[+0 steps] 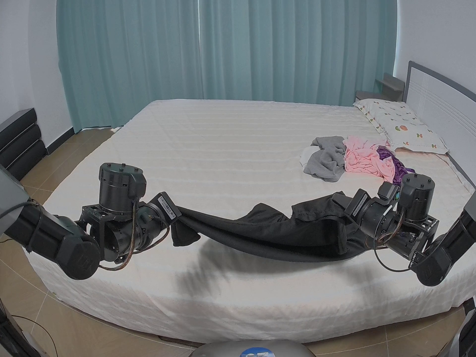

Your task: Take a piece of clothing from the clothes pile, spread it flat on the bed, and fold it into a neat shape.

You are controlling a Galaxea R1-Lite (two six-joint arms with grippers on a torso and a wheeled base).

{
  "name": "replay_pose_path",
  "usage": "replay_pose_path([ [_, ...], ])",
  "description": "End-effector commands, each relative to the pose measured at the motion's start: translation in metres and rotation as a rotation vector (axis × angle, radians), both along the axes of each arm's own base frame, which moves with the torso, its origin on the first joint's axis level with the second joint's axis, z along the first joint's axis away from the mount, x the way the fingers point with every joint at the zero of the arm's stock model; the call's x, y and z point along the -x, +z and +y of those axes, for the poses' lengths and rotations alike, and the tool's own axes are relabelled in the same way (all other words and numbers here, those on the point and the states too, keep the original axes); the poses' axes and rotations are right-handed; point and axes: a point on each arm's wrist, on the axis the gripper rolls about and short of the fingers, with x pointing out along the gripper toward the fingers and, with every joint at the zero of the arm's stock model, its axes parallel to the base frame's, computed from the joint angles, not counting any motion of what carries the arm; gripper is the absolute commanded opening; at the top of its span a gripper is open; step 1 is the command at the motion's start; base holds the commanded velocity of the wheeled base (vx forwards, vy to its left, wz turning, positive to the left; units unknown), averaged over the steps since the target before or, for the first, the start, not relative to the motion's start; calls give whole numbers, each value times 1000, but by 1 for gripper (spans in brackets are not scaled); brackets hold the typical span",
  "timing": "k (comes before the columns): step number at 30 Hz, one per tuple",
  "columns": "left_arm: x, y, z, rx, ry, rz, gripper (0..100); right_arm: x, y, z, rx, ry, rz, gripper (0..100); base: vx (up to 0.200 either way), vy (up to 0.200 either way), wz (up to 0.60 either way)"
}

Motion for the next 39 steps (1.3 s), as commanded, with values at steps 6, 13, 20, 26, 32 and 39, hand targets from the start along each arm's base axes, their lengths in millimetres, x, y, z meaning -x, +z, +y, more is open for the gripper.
replay_pose_path([
  [6, 3, -3, -1, -6, 1, 10, 0, 1, -1, 1, 0, 6, 5, 0, 0, 200, 0],
  [13, 13, -1, -1, -15, -7, 8, 0, 9, -1, -2, 2, -1, 14, 0, 0, 0, 0],
  [20, 27, -2, -7, -23, -41, 19, 0, 33, 7, -13, -6, -4, -9, 0, 0, 0, 0],
  [26, 42, 2, -7, -19, -70, 12, 0, 64, 24, -23, -28, 7, -61, 0, -167, 0, 0],
  [32, 60, 18, -4, 2, -91, -33, 0, 99, 50, -35, -63, 24, -172, 0, -200, 0, 0],
  [39, 86, 60, 10, 14, -103, -180, 0, 141, 97, -51, -93, 43, -337, 0, -200, 0, 0],
])
